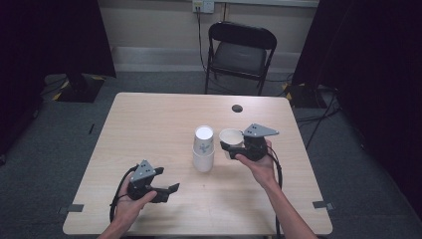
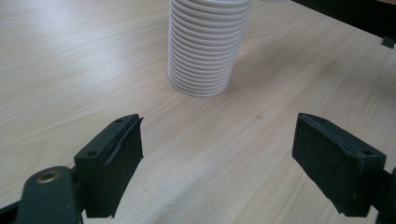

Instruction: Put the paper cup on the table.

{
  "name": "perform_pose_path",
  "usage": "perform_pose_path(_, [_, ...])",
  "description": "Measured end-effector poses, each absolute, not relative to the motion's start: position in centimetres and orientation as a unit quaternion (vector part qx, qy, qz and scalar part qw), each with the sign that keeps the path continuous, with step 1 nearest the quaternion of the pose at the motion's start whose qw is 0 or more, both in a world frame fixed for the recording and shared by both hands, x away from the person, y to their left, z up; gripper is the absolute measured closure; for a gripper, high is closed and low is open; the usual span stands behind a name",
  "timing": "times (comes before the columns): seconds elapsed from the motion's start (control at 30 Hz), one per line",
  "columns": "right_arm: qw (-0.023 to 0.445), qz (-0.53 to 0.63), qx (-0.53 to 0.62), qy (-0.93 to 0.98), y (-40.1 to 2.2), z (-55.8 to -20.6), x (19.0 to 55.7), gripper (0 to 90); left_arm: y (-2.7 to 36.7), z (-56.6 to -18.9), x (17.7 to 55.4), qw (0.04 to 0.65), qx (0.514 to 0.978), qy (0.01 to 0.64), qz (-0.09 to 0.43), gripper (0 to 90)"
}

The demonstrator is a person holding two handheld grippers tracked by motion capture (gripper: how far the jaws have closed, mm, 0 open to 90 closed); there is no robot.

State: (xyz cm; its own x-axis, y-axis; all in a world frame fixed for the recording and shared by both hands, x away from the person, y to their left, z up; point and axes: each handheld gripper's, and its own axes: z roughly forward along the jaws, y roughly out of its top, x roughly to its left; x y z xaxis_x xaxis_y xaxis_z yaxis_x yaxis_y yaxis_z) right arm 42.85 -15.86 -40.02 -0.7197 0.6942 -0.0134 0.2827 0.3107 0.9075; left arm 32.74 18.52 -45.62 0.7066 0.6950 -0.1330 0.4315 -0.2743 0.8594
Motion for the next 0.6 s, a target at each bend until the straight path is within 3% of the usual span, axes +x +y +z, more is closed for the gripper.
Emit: perform_pose_path(0.6, [0.236, 0.459, 0.388, 0.764, -16.4, -42.3, 48.0, 31.4, 18.4, -45.7, 32.8, 0.476, 0.792, 0.358, 0.138, 15.8])
